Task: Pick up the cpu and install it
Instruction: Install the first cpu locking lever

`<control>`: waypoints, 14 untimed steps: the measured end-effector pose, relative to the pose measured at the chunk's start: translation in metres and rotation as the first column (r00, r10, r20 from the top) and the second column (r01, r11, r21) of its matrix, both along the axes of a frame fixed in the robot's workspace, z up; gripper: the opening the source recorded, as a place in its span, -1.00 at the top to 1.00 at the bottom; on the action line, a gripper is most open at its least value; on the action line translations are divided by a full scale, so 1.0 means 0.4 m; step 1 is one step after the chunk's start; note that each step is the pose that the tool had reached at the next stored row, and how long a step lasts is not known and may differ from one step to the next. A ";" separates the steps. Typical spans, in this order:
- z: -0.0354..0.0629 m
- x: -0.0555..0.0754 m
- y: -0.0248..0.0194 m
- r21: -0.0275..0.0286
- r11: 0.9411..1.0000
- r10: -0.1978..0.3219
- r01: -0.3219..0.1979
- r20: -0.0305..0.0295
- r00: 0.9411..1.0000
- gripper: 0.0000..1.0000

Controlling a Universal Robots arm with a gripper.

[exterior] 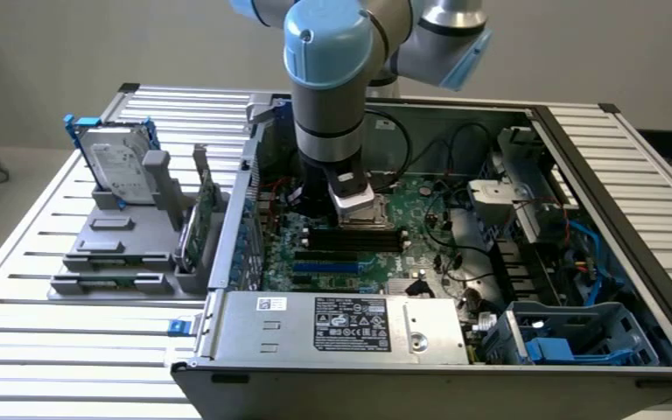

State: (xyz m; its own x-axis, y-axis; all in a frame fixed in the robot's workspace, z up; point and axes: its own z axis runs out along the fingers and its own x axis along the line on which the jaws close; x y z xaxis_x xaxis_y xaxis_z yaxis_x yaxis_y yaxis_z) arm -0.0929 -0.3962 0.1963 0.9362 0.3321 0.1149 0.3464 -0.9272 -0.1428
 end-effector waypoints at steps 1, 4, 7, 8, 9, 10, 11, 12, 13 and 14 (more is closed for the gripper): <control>-0.001 0.000 0.001 0.000 1.000 -0.001 0.001 0.000 1.000 0.79; -0.004 -0.001 0.002 -0.003 1.000 -0.004 0.004 -0.002 1.000 0.79; -0.005 -0.001 0.004 -0.006 1.000 -0.007 0.007 -0.004 1.000 0.79; -0.005 -0.001 0.004 -0.008 1.000 -0.007 0.007 -0.006 1.000 0.79; -0.006 -0.001 0.004 -0.011 1.000 -0.007 0.007 -0.007 1.000 0.79; -0.006 -0.001 0.004 -0.013 1.000 -0.008 0.008 -0.008 1.000 0.79; -0.006 -0.001 0.004 -0.015 1.000 -0.008 0.008 -0.009 1.000 0.79; -0.006 -0.001 0.004 -0.017 1.000 -0.008 0.008 -0.010 1.000 0.79; -0.005 -0.001 0.004 -0.018 1.000 -0.008 0.008 -0.011 1.000 0.79; -0.005 -0.001 0.004 -0.019 1.000 -0.008 0.008 -0.011 1.000 0.79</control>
State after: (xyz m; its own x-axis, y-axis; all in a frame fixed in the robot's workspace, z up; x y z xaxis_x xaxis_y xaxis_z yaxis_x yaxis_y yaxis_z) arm -0.0933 -0.3947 0.1941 0.9401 0.3264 0.0983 0.3372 -0.9325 -0.1293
